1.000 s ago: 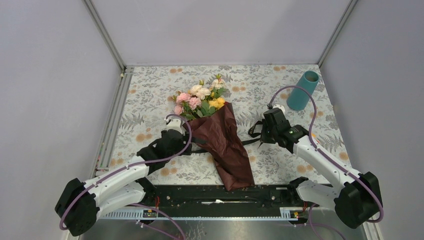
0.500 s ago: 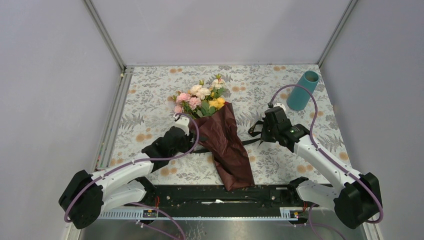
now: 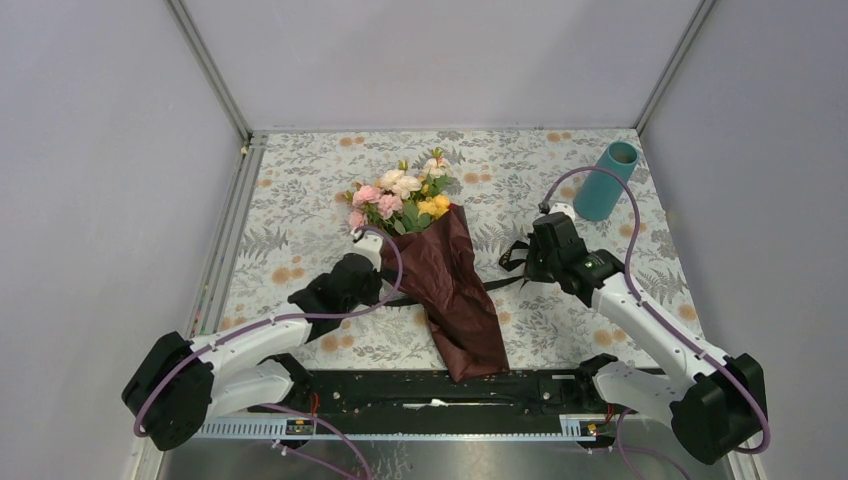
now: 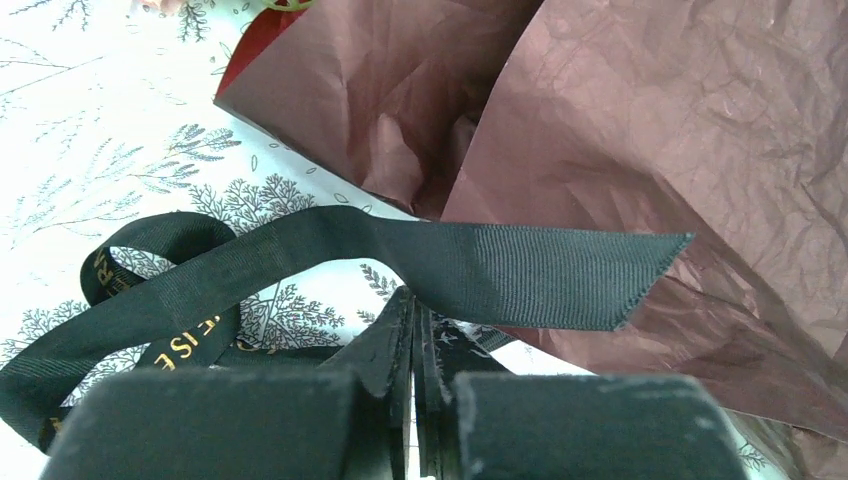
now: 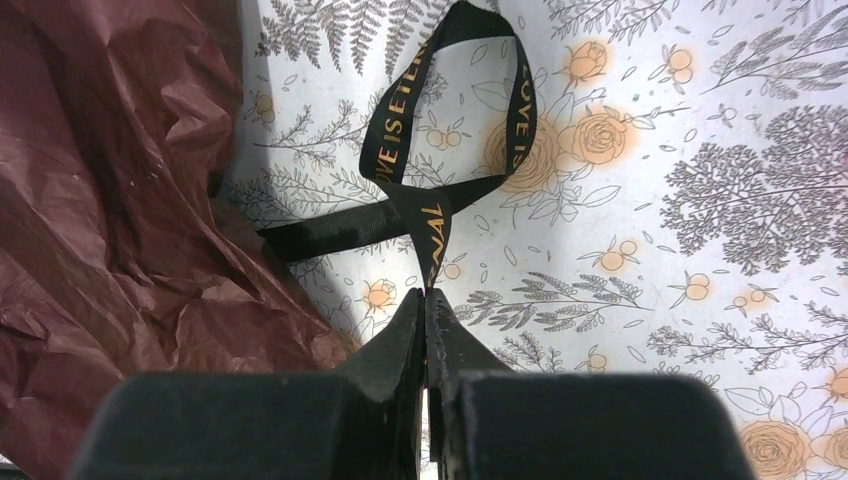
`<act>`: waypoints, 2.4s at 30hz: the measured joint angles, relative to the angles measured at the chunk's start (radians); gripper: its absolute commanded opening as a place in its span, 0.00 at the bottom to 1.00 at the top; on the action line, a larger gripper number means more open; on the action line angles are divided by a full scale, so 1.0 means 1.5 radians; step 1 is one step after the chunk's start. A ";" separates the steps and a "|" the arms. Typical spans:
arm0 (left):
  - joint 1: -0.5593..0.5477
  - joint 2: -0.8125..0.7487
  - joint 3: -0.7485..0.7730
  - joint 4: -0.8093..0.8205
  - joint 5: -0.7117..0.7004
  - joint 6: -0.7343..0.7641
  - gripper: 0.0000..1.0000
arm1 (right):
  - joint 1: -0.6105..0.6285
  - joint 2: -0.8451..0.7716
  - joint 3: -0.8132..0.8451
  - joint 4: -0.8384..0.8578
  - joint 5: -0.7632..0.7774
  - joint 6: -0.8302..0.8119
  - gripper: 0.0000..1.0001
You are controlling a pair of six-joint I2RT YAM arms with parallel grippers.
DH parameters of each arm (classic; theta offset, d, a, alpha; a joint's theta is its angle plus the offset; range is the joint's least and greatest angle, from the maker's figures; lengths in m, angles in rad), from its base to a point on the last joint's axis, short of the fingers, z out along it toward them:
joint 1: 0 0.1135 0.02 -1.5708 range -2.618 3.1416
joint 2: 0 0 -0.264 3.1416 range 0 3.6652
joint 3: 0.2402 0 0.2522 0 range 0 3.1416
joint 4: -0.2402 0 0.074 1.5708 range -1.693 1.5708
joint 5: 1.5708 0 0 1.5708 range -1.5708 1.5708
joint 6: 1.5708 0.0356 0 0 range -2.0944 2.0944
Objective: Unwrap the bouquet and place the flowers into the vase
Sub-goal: Place the ribbon at the center of the board.
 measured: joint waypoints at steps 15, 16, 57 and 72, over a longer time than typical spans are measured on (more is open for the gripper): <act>0.116 -0.132 0.017 -0.101 -0.052 -0.120 0.00 | -0.049 0.015 0.119 -0.046 0.090 -0.051 0.00; 0.143 -0.142 0.025 -0.114 -0.047 -0.131 0.00 | -0.059 0.019 0.129 -0.048 0.093 -0.053 0.00; 0.002 -0.112 0.118 -0.148 0.005 -0.274 0.88 | -0.303 -0.066 0.029 -0.009 0.076 -0.026 0.98; -0.090 0.110 0.287 -0.224 -0.129 -0.205 0.79 | -0.303 -0.171 -0.010 -0.039 -0.049 -0.052 0.98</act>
